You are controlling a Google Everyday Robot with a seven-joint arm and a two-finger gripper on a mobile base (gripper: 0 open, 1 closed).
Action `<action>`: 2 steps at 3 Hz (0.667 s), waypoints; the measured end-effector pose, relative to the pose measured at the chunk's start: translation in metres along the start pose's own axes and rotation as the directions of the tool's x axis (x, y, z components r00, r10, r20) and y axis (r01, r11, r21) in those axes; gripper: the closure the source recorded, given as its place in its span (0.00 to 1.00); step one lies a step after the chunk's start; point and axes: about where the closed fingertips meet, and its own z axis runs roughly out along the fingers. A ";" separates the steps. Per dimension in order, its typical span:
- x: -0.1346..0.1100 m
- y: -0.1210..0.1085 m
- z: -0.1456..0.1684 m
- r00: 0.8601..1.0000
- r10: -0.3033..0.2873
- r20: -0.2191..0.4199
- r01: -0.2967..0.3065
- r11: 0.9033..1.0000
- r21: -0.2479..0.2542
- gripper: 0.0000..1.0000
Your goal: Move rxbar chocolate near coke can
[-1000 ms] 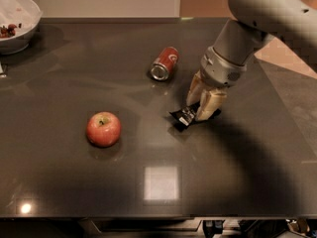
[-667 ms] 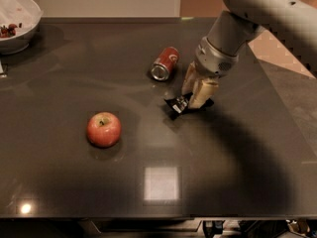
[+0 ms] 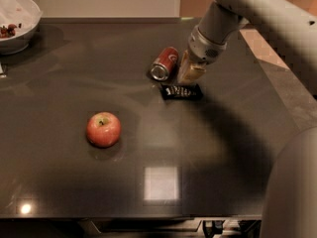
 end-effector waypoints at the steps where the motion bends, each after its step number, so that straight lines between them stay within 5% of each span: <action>1: 0.003 -0.021 0.005 0.999 0.023 -0.023 -0.023 0.999 0.032 1.00; 2: 0.004 -0.032 0.004 0.999 0.031 -0.036 -0.029 0.998 0.062 0.82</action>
Offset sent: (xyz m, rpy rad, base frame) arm 0.0430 -0.0021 0.0064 -0.0344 -0.0858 -0.0816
